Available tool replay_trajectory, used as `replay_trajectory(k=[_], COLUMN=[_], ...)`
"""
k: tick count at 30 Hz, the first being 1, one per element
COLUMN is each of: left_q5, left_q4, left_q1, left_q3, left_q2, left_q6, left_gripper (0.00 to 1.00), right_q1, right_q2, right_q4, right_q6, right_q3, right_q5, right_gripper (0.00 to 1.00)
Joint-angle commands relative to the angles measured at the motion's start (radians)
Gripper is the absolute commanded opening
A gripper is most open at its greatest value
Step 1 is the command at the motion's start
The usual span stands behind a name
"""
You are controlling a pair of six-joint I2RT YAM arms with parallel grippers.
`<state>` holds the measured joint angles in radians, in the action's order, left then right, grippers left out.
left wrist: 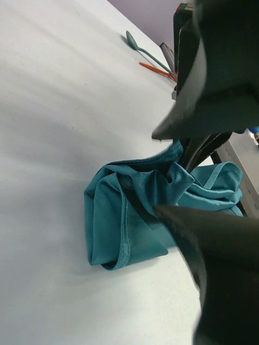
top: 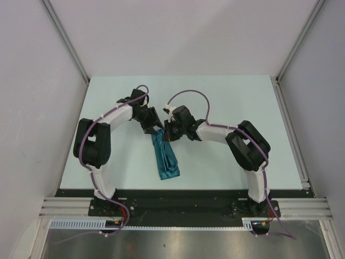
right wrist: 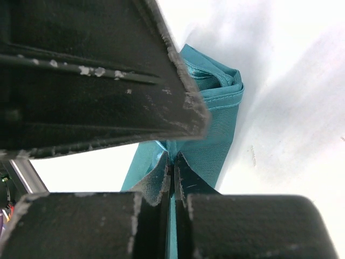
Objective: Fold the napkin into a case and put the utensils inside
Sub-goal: Fold the 2/3-rectangle-folded napkin at the center of the board.
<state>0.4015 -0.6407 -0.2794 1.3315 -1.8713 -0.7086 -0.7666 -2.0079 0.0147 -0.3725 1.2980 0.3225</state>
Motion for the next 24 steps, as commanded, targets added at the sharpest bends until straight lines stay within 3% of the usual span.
replay_trajectory(k=[1,5,11,13,15,16,17,24], left_q5=[0.048,0.072,0.106,0.109,0.105,0.097,0.082,-0.016], left_q4=[0.026,0.052,0.075,0.076,0.067,0.059,0.046,0.01], left_q1=[-0.007,-0.009,-0.01,-0.01,-0.01,-0.01,-0.009,-0.018], left_q3=[0.021,0.0,-0.009,-0.011,-0.008,-0.008,0.001,-0.003], left_q2=[0.006,0.011,0.008,0.009,0.011,0.012,0.014,0.043], left_q6=[0.0,0.003,0.012,0.021,0.031,0.041,0.044,0.063], left_gripper=[0.45,0.4,0.2,0.18,0.23,0.32,0.47,0.6], right_q1=[-0.005,-0.002,0.001,0.003,0.007,0.007,0.007,0.007], right_q2=[-0.017,-0.022,-0.02,-0.019,-0.018,-0.02,-0.02,-0.023], right_q4=[-0.009,-0.01,-0.01,-0.039,-0.042,-0.045,-0.044,-0.047], right_q6=[0.021,0.018,0.021,0.021,0.023,0.024,0.026,0.032], right_q3=[0.053,0.058,0.064,0.067,0.069,0.07,0.072,0.073], right_q5=[-0.005,-0.003,-0.019,-0.022,-0.019,-0.014,-0.014,-0.007], right_gripper=[0.0,0.0,0.0,0.0,0.0,0.0,0.0,0.0])
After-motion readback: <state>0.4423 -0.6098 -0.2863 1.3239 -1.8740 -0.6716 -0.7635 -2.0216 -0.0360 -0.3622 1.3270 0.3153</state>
